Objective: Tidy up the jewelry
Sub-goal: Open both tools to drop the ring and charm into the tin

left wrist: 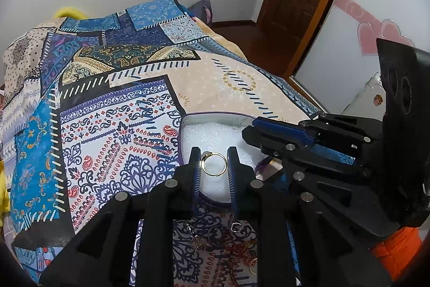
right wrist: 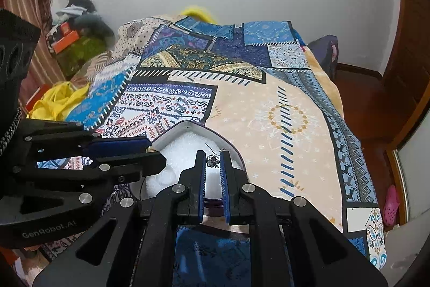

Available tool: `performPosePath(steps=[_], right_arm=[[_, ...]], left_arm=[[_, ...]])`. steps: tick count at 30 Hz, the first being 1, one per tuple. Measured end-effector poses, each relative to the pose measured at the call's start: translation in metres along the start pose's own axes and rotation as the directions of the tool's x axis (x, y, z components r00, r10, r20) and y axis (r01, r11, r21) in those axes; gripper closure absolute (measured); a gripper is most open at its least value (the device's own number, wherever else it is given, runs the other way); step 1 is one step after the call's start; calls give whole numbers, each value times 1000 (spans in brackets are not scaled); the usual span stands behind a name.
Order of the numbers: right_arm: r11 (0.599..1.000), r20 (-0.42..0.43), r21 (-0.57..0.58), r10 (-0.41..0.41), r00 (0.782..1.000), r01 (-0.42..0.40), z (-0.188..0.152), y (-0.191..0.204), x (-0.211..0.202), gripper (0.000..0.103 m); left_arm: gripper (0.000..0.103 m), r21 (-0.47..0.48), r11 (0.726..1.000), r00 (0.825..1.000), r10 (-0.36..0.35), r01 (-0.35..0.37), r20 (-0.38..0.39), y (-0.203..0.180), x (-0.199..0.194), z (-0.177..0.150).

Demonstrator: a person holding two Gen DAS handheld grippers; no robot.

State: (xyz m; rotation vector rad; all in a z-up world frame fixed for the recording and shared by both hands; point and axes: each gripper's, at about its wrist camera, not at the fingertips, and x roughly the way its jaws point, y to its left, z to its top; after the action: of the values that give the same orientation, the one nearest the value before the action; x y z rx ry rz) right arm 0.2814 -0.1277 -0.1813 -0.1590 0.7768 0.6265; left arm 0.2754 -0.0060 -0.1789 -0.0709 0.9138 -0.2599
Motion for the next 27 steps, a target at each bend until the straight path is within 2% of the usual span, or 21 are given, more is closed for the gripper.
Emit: performPosePath(steps=[7, 10, 12, 27], right_arm=[[1000, -33, 18, 10, 999, -9, 0, -4, 5, 93], [1000, -40, 28, 11, 999, -10, 0, -5, 3, 89], [1000, -34, 28, 8, 999, -7, 0, -4, 0, 85], [999, 61, 18, -36, 997, 35, 0, 12, -56, 82]], left_arm=[[85, -17, 1000, 1000, 0, 1, 6, 3, -4, -1], [85, -22, 1000, 1000, -3, 4, 10, 4, -9, -2], [85, -21, 1000, 1000, 4, -3, 19, 3, -14, -2], [78, -22, 998, 996, 62, -61, 69, -4, -63, -16]])
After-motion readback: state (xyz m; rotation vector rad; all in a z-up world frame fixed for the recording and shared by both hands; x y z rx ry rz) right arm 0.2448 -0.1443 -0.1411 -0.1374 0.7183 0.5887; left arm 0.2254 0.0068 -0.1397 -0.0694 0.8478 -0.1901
